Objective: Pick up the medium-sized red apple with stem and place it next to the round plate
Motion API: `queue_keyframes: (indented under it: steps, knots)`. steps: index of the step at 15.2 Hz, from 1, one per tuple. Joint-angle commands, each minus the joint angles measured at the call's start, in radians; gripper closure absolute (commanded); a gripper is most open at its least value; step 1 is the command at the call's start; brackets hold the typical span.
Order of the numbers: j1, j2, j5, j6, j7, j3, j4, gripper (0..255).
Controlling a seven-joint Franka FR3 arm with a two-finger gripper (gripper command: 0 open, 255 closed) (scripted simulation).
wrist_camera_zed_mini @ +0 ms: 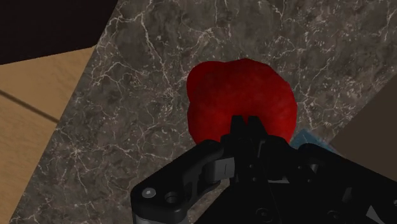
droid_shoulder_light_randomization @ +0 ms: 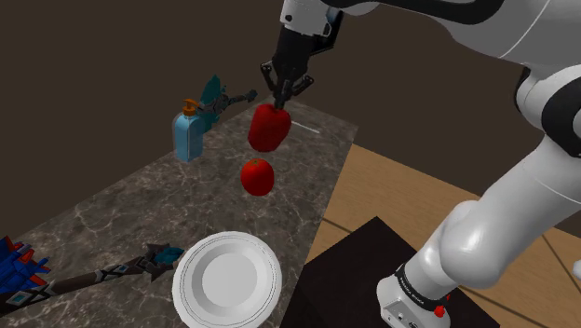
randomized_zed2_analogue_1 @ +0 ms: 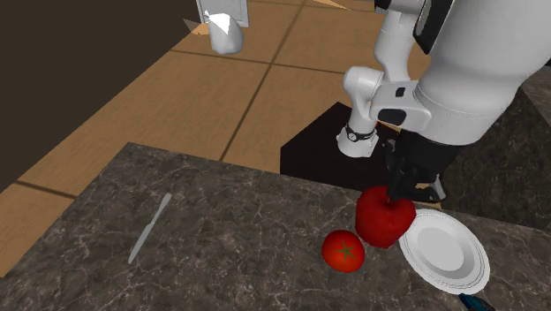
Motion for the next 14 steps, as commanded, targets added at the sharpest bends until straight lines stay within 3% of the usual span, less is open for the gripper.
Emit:
queue_keyframes:
  steps: [1, 14]
  knots:
    - [0.021, -0.018, 0.005, 0.015, 0.046, 0.024, -0.03, 255]
    - [0.173, 0.061, -0.024, 0.025, 0.374, 0.199, 0.057, 255]
